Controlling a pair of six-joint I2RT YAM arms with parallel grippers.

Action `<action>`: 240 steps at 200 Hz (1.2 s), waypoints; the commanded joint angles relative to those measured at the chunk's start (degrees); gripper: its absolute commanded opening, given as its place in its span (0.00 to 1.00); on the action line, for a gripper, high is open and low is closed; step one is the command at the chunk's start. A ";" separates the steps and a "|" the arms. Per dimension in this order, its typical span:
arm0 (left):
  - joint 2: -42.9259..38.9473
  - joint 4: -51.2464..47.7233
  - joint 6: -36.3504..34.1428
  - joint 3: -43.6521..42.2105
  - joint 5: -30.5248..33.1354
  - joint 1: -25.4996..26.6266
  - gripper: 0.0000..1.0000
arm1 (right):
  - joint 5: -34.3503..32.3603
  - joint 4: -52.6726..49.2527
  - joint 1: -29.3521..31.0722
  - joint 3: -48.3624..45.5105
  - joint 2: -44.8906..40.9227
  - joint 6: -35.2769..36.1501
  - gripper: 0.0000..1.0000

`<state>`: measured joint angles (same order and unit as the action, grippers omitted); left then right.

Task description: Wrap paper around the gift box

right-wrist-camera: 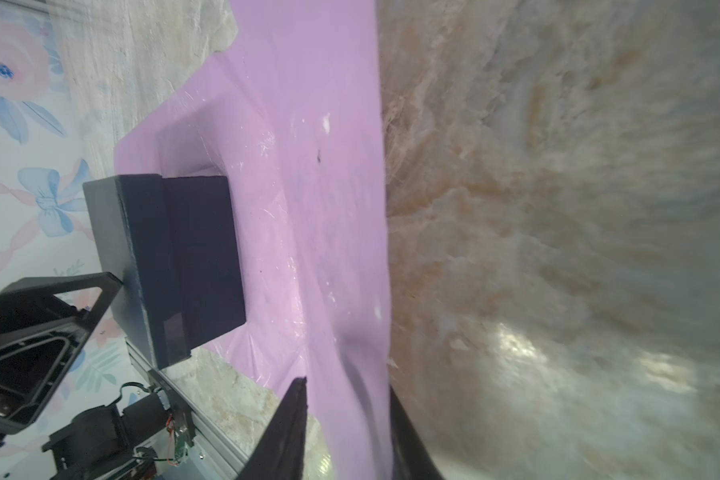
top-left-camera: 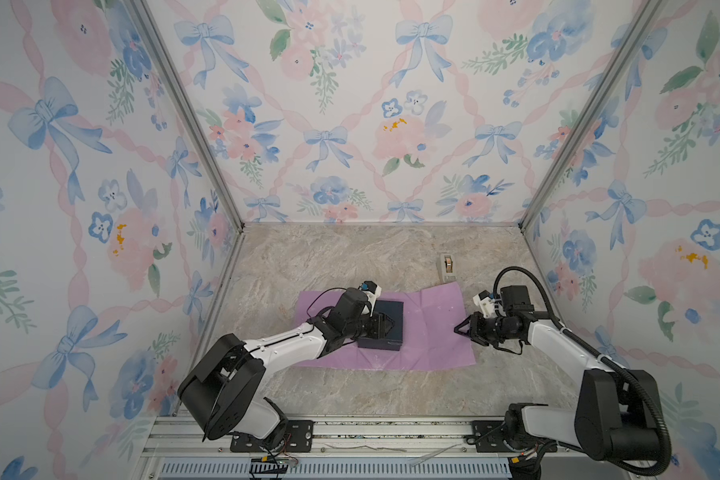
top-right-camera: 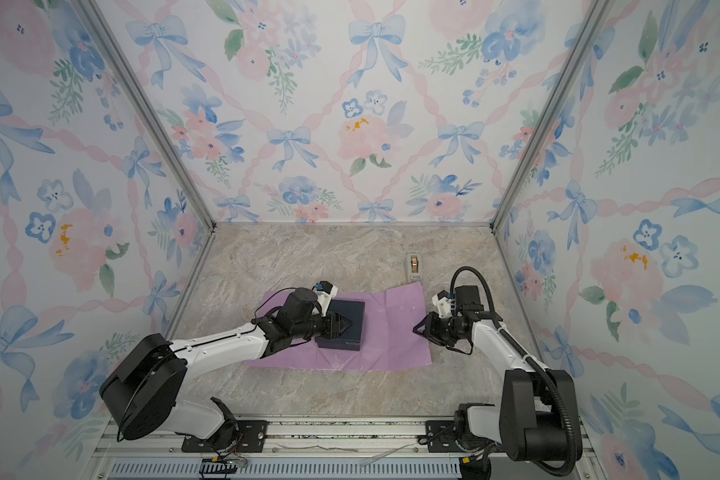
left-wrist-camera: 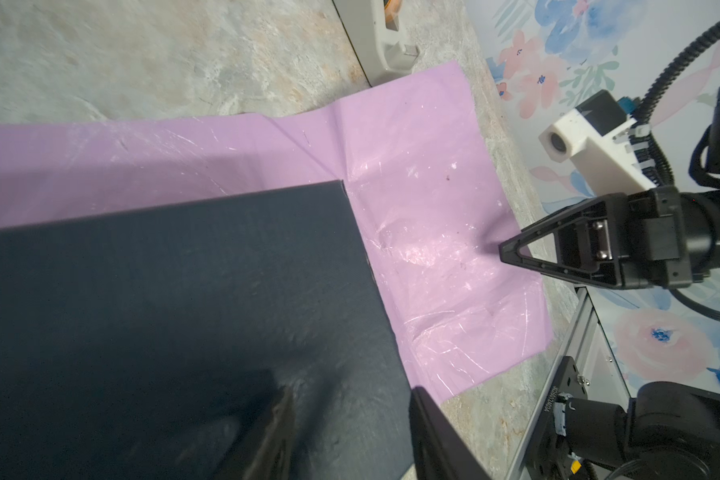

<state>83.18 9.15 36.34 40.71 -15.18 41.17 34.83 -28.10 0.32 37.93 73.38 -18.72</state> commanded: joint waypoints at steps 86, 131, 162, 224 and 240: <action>0.44 -4.67 -0.92 -1.55 1.82 -0.51 0.48 | -2.28 -1.29 10.76 6.62 -7.26 -7.93 0.00; 0.13 -4.25 -0.68 -1.29 1.74 -0.69 0.48 | -4.86 3.62 19.36 9.69 -7.87 -14.82 0.00; -1.23 -3.79 -0.11 -0.55 0.86 -1.25 0.51 | -7.59 6.65 24.29 11.94 -6.61 -16.70 0.00; -10.84 -3.91 2.07 -0.82 0.45 -6.95 0.59 | -12.00 11.78 32.40 16.32 -1.89 -22.05 0.00; -13.51 -5.17 1.86 -1.43 0.96 -8.96 0.59 | -13.15 12.80 34.18 17.45 -0.17 -22.57 0.00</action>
<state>73.47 5.85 37.69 40.62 -14.83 34.65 24.71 -18.22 32.03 52.69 71.18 -39.11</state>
